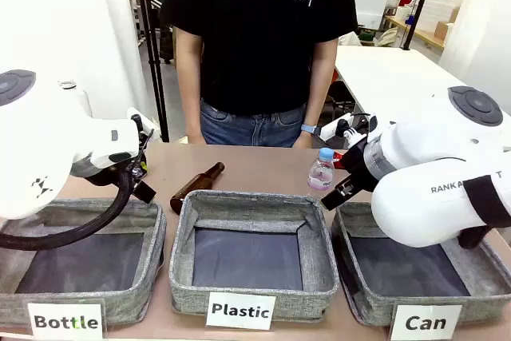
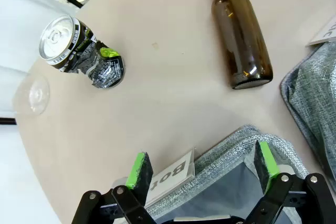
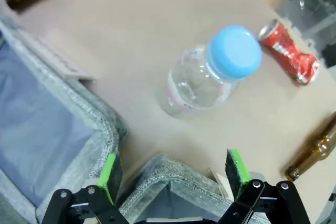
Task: Sort the can waste into the basket.
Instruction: Pick up the can waste from the table and place it in the right Fabric basket.
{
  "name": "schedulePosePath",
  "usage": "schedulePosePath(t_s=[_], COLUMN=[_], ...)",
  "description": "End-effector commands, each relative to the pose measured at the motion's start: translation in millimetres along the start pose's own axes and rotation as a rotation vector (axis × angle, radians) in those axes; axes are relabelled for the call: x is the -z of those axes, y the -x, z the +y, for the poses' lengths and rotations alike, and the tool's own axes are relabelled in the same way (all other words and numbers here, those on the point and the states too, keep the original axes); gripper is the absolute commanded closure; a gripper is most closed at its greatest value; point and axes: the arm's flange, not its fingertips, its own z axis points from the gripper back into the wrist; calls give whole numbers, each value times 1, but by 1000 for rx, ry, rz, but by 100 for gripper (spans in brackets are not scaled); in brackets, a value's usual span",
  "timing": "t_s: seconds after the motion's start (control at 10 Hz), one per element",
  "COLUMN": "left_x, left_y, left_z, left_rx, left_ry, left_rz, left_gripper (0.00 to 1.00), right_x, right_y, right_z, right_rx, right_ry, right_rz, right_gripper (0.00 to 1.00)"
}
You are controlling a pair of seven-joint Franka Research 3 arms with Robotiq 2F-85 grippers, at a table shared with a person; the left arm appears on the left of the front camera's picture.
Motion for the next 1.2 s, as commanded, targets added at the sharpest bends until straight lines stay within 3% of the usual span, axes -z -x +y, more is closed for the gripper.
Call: schedulePosePath(t_s=[0.0, 1.1], left_x=[0, 0], left_y=[0, 0], left_z=[0, 0], left_rx=[0, 0], left_ry=[0, 0], left_rz=[0, 0], left_gripper=[0, 0], right_x=[0, 0], right_y=[0, 0], right_z=[0, 0], right_rx=[0, 0], right_ry=[0, 0], right_rz=[0, 0], right_gripper=[0, 0])
